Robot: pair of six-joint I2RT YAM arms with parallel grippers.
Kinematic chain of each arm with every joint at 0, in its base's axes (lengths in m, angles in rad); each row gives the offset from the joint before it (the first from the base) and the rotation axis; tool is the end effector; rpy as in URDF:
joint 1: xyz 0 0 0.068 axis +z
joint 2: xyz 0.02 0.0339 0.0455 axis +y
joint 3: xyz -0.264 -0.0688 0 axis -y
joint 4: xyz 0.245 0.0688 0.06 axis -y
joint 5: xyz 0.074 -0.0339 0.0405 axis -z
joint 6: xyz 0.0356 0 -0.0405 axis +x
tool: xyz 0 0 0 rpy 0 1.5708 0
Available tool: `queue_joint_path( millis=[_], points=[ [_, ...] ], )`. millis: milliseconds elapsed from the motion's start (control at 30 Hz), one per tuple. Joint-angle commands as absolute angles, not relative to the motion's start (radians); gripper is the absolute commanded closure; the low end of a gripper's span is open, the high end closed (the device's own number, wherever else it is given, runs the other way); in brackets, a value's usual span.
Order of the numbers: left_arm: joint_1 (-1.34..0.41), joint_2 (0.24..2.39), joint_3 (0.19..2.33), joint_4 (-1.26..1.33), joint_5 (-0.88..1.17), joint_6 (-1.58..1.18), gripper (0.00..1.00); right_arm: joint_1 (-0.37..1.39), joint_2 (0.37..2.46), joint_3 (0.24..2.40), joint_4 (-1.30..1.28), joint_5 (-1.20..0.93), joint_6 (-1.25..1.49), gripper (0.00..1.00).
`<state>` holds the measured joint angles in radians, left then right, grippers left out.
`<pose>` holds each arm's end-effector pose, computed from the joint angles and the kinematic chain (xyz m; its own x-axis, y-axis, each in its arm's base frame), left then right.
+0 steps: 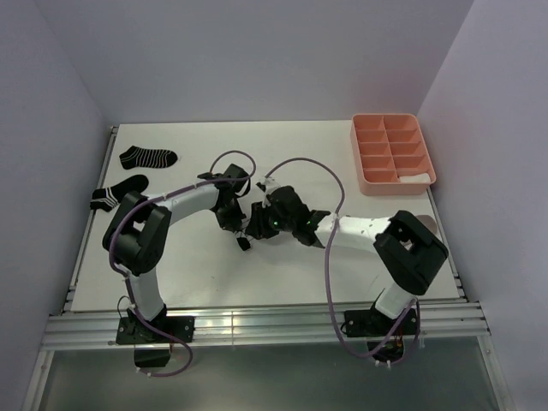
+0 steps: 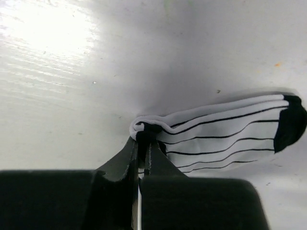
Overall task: Roll the socks
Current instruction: Roll the sock at the center of the board.
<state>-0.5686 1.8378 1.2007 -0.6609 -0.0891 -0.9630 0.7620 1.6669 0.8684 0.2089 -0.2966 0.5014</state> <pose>0.2981 -0.1867 0.1652 -0.8871 -0.4035 -0.2242 -0.3714 0.9123 -0.1722 0.2454 0.2485 0.1826 -0.7546 -0.0847 -0.6507 -0.5397 0.6441 0.5420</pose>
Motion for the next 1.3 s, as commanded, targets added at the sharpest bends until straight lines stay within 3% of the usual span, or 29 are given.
queue_joint_path(
  millis=[0, 367, 933, 1033, 1100, 1167, 1200, 1267],
  points=[
    [-0.575, 1.899, 1.247, -0.874, -0.166, -0.899, 1.0, 0.889, 1.598, 0.847, 0.199, 0.106, 0.339, 0.59],
    [-0.586, 1.948, 1.272, -0.888, -0.127, -0.904, 0.99, 1.184, 1.749, 0.942, 0.222, 0.52, 0.227, 0.54],
    [-0.589, 1.948, 1.267, -0.876, -0.1, -0.897, 1.0, 1.221, 1.946, 1.026, 0.232, 0.569, 0.167, 0.54],
    [-0.589, 1.947, 1.267, -0.876, -0.094, -0.894, 0.99, 1.221, 1.971, 1.019, 0.226, 0.572, 0.179, 0.57],
    [-0.589, 1.947, 1.262, -0.87, -0.089, -0.891, 0.99, 1.221, 1.98, 1.008, 0.227, 0.575, 0.186, 0.66],
    [-0.589, 1.942, 1.259, -0.864, -0.08, -0.888, 0.99, 1.218, 1.986, 0.991, 0.226, 0.572, 0.199, 0.78],
    [-0.589, 1.939, 1.256, -0.859, -0.077, -0.888, 0.97, 1.215, 1.987, 0.985, 0.225, 0.562, 0.204, 0.88],
    [-0.589, 1.919, 1.25, -0.845, -0.068, -0.89, 0.89, 1.21, 1.974, 0.96, 0.227, 0.502, 0.218, 1.0]
  ],
)
